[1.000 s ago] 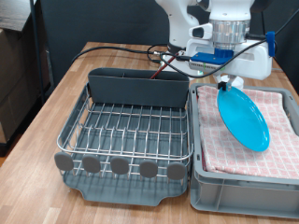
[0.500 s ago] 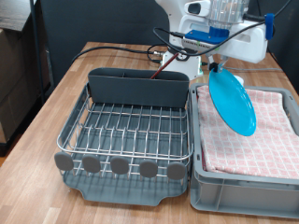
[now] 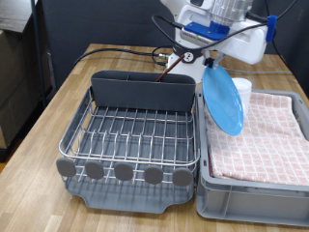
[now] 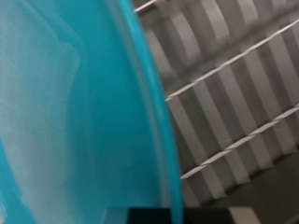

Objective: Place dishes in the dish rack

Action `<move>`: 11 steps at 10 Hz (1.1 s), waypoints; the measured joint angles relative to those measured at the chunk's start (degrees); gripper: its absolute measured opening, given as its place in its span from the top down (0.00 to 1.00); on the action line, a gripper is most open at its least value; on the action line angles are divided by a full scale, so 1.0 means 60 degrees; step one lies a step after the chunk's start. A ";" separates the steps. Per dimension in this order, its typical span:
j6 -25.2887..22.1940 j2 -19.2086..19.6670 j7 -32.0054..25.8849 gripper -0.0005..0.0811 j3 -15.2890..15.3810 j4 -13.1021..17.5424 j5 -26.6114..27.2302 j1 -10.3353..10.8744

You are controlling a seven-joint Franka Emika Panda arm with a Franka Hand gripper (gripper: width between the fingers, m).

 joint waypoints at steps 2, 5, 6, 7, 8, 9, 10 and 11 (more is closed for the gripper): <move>-0.1175 -0.0274 -0.0612 0.97 -0.0127 0.0241 -0.0998 -0.0230; -0.1765 -0.0314 -0.2120 0.97 -0.0599 0.0563 -0.2152 -0.0632; -0.1742 -0.0325 -0.2617 0.97 -0.0654 0.0604 -0.2320 -0.0679; -0.1743 -0.0316 -0.2490 0.97 -0.0653 0.0598 -0.2267 -0.0678; -0.1743 -0.0311 -0.2449 0.97 -0.0653 0.0586 -0.2319 -0.0678; -0.1821 -0.0311 -0.2449 0.97 -0.0662 0.0584 -0.2496 -0.0684; -0.1870 -0.0311 -0.2476 0.97 -0.0694 0.0584 -0.2825 -0.0723; -0.1870 -0.0311 -0.2636 0.97 -0.0767 0.0585 -0.3221 -0.0797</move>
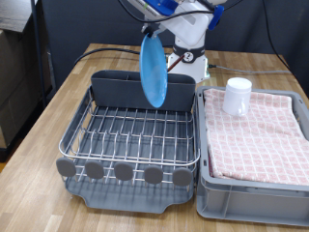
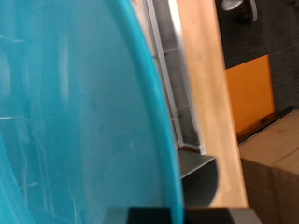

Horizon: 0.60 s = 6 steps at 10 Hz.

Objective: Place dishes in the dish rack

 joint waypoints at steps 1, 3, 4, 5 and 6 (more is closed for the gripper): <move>0.0058 0.0000 -0.0291 0.97 -0.0150 0.0001 -0.0406 -0.0097; 0.0506 0.0016 -0.1011 0.97 -0.0582 0.0004 -0.1135 -0.0333; 0.0856 0.0060 -0.1353 0.97 -0.0811 0.0021 -0.1547 -0.0449; 0.1297 0.0116 -0.1741 0.97 -0.1047 0.0050 -0.1932 -0.0547; 0.1758 0.0182 -0.2202 0.97 -0.1290 0.0117 -0.2206 -0.0597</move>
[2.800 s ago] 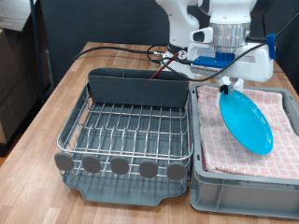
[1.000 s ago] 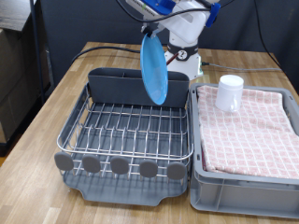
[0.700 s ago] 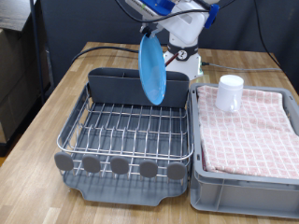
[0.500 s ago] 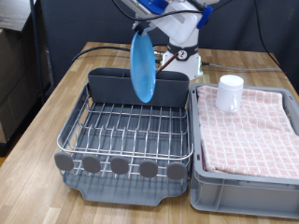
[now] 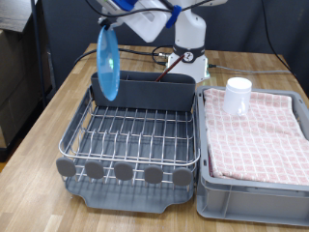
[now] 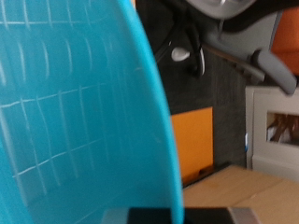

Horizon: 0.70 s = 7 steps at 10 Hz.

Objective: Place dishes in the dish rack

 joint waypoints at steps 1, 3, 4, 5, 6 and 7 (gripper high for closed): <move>0.0284 0.0129 -0.0387 0.97 -0.0098 0.0080 -0.0113 -0.0007; 0.0184 0.0129 -0.0163 0.97 -0.0079 0.0079 -0.0076 -0.0004; 0.0225 0.0129 -0.0147 0.97 -0.0073 0.0093 -0.0096 -0.0002; 0.0239 0.0137 -0.0148 0.97 -0.0073 0.0154 -0.0158 -0.0001; 0.0260 0.0160 -0.0156 0.97 -0.0078 0.0252 -0.0257 -0.0001; 0.0266 0.0214 -0.0178 0.97 -0.0091 0.0368 -0.0329 -0.0001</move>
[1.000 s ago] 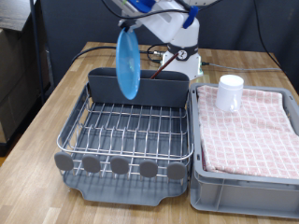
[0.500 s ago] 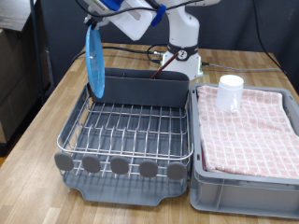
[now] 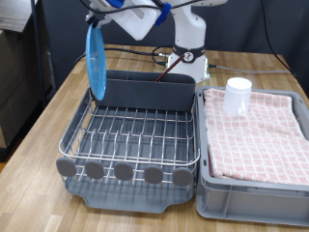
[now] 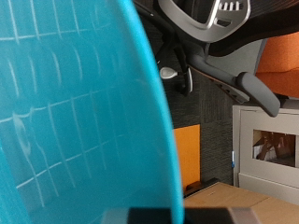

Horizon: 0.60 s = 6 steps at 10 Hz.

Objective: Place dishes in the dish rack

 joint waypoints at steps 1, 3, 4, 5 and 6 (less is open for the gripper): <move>0.0000 0.0101 -0.0022 0.97 -0.0029 0.0113 -0.0045 0.0000; 0.0100 0.0429 -0.0090 0.97 -0.0142 0.0280 -0.0110 -0.0001; 0.0322 0.0623 -0.0093 0.97 -0.0234 0.0292 -0.0111 -0.0002; 0.0622 0.0831 -0.0090 0.97 -0.0337 0.0285 -0.0109 -0.0003; 0.0879 0.1035 -0.0074 0.97 -0.0423 0.0268 -0.0103 -0.0003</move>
